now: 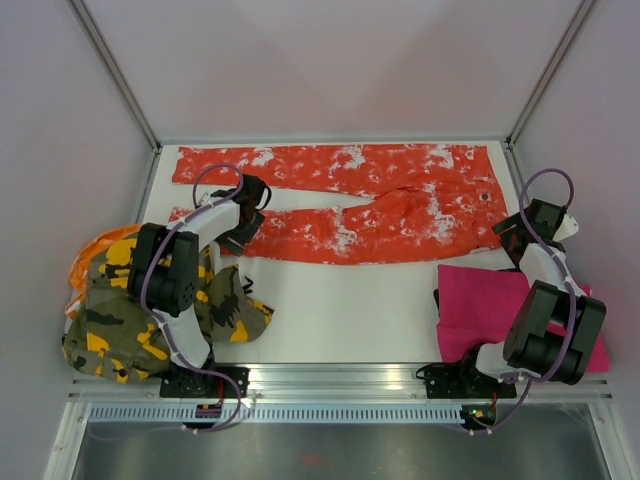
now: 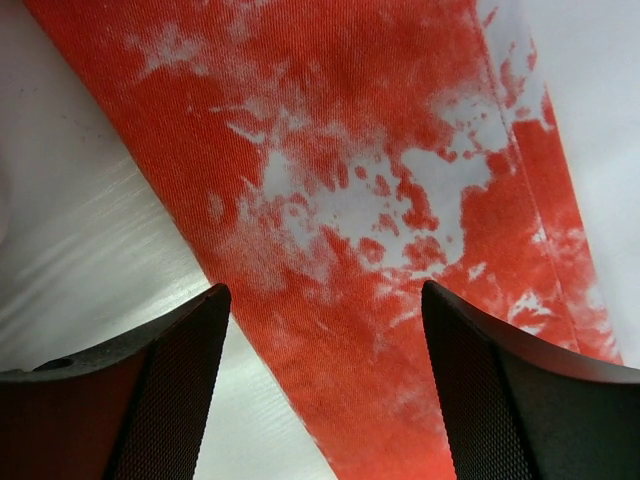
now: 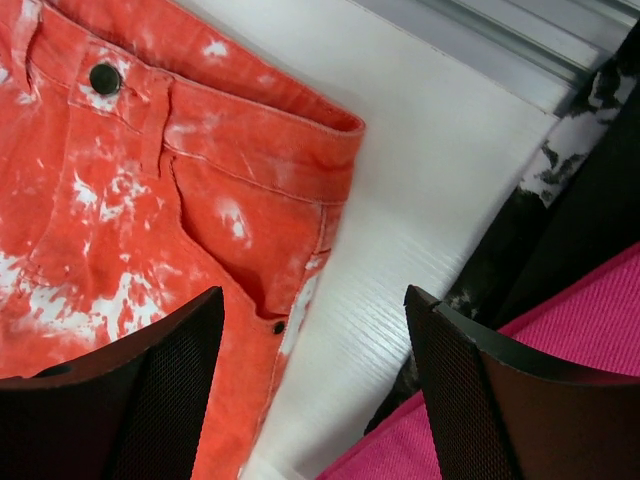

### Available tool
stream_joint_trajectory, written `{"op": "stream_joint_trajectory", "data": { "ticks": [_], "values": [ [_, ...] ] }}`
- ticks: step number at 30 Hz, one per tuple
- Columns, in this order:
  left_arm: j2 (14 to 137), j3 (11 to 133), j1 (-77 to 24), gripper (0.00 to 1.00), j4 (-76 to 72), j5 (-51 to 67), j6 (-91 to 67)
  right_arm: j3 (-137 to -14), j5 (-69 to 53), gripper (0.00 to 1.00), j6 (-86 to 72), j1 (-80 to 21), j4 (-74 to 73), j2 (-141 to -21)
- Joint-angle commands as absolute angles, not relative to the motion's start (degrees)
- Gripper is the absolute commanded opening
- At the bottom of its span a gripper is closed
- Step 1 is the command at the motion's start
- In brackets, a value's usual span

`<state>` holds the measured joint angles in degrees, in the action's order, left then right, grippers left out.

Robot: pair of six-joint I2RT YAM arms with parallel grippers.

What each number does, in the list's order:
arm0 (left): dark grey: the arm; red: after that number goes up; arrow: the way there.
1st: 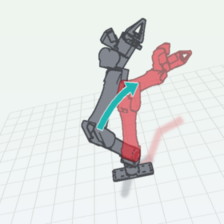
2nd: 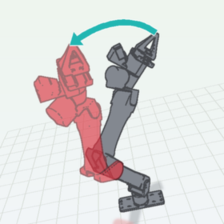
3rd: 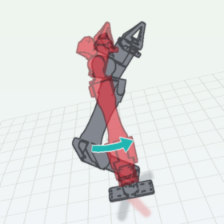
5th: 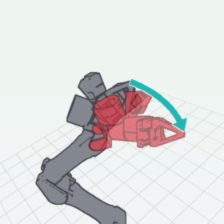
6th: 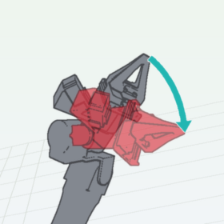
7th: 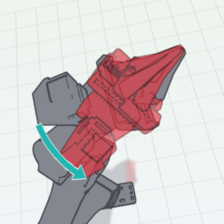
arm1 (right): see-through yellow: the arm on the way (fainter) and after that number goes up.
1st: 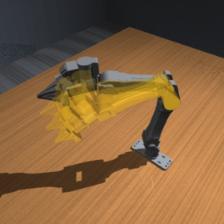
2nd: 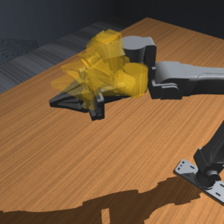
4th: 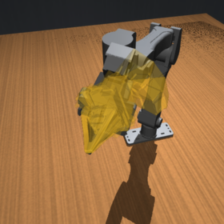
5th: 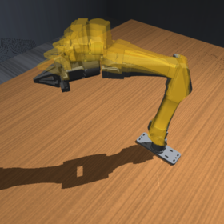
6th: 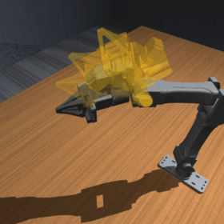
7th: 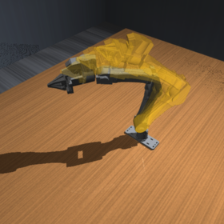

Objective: Fold and stack the trousers
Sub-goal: Fold the trousers

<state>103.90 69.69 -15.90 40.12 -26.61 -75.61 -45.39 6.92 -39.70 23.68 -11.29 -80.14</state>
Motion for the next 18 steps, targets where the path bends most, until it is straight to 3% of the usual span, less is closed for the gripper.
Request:
{"op": "stream_joint_trajectory", "data": {
  "ticks": [1, 12, 17, 18],
  "values": [
    [105.21, 68.29, -15.12, 0.82, 45.79, -26.54, -79.01, -44.65, 6.85, 0.79, -40.52, 23.99, -11.86, -77.35],
    [108.98, 67.59, -15.12, 0.71, 45.88, -25.05, -79.89, -43.77, 9.58, 0.79, -41.22, 23.99, -12.22, -79.27],
    [110.21, 67.76, -15.12, 0.54, 45.70, -25.05, -79.63, -43.59, 9.93, 0.77, -41.84, 23.99, -12.04, -82.26],
    [110.48, 67.94, -15.03, 0.47, 45.70, -25.05, -79.54, -43.68, 10.19, 0.77, -41.84, 23.99, -11.87, -82.53]
  ]
}}
